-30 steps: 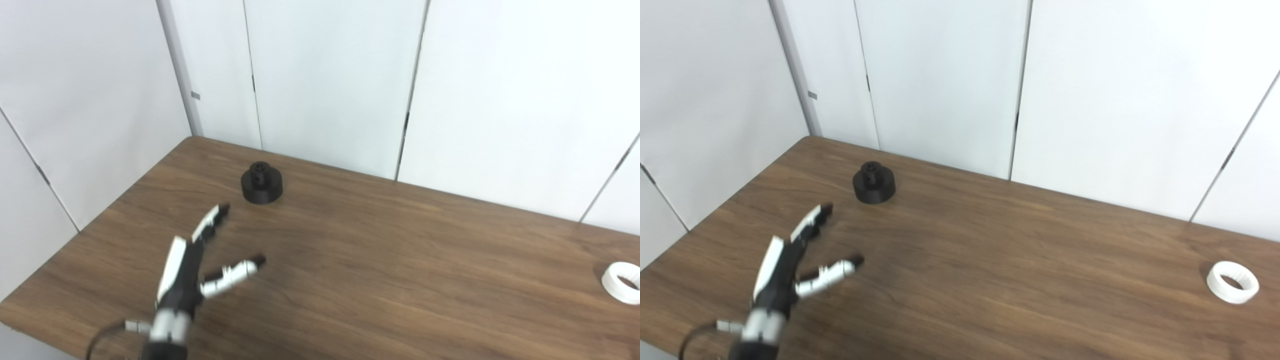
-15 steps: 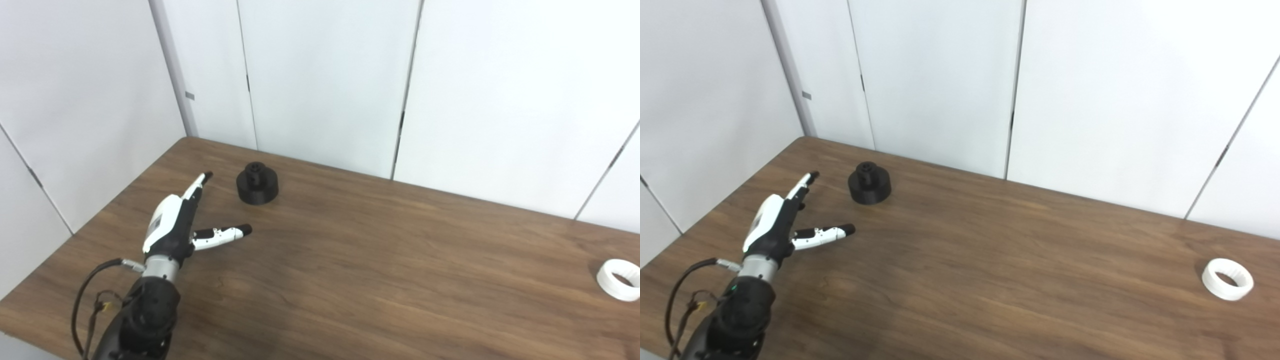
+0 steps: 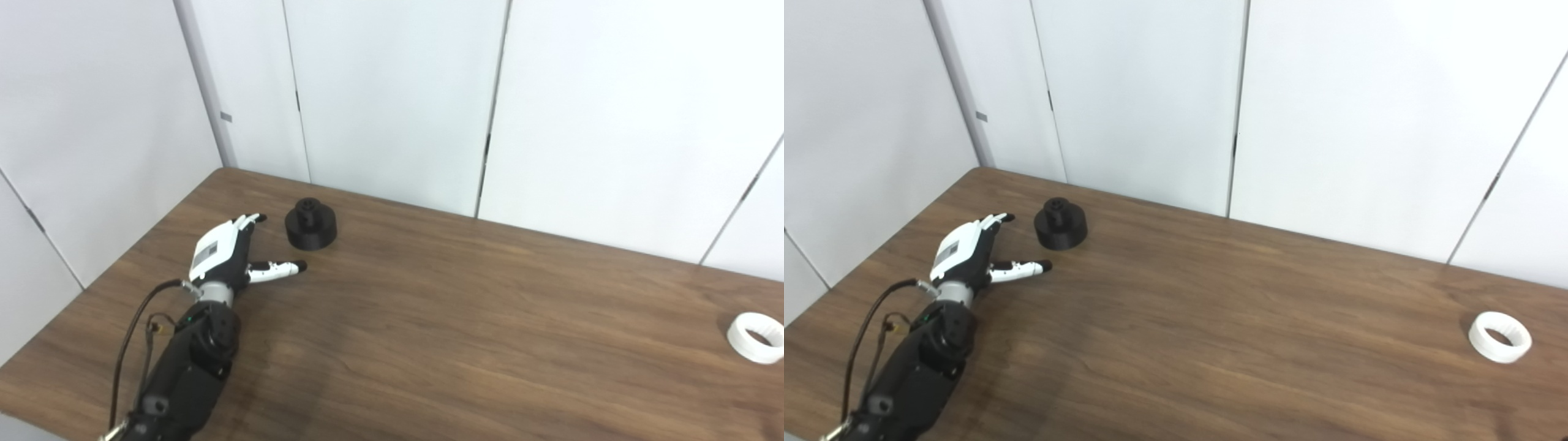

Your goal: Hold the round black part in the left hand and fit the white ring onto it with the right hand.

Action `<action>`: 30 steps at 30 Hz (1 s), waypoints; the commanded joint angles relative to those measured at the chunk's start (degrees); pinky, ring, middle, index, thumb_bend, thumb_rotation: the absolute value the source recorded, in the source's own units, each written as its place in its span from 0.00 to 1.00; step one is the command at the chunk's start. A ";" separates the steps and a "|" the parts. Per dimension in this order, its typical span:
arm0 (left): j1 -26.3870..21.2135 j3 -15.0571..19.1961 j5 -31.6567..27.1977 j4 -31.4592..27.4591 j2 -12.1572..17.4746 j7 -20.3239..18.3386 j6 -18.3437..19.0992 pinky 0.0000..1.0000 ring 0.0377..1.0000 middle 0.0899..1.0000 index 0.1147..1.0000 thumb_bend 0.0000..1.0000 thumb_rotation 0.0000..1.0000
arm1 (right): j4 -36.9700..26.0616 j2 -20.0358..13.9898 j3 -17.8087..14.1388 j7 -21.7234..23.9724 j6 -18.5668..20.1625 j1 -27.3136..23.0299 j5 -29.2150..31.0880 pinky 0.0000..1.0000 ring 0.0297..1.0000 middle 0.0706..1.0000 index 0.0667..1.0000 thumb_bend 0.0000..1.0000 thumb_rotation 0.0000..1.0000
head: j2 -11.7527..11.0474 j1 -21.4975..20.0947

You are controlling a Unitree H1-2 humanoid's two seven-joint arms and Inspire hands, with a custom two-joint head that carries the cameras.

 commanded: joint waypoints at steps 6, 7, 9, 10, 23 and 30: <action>-7.29 -2.67 1.80 4.78 3.60 1.72 0.07 1.00 0.99 0.95 0.87 1.00 0.54 | -0.47 -0.90 -0.26 -0.17 0.01 -0.48 -0.19 1.00 0.98 0.89 0.95 0.61 1.00 | 0.03 0.22; -7.83 -3.15 2.07 5.60 3.74 1.91 0.30 1.00 0.99 0.94 0.87 1.00 0.55 | -0.38 -0.96 -0.24 -0.13 -0.15 -0.47 -0.28 1.00 0.98 0.89 0.94 0.61 1.00 | 0.04 0.32; -9.09 -3.99 2.23 7.70 3.89 2.46 0.34 1.00 0.99 0.94 0.86 1.00 0.54 | -0.42 -0.93 -0.26 -0.18 -0.15 -0.39 -0.35 1.00 0.98 0.89 0.94 0.61 1.00 | 0.05 0.21; -9.44 -4.22 2.17 8.31 3.93 2.65 0.29 1.00 0.99 0.94 0.86 1.00 0.54 | -0.48 -0.90 -0.27 -0.22 -0.06 -0.36 -0.37 1.00 0.98 0.88 0.94 0.61 1.00 | 0.05 0.21; -12.75 -6.09 0.85 12.63 3.27 1.69 1.10 1.00 1.00 0.94 0.85 1.00 0.52 | -1.12 -0.64 -0.11 -0.32 -0.14 0.10 -0.68 1.00 0.98 0.88 0.94 0.62 1.00 | 0.19 -0.23; -14.46 -7.35 0.17 14.02 2.35 1.87 2.65 1.00 1.00 0.95 0.85 1.00 0.51 | -1.10 -0.60 0.09 -0.22 -0.43 0.17 -0.87 1.00 0.98 0.88 0.94 0.60 1.00 | -0.22 -0.78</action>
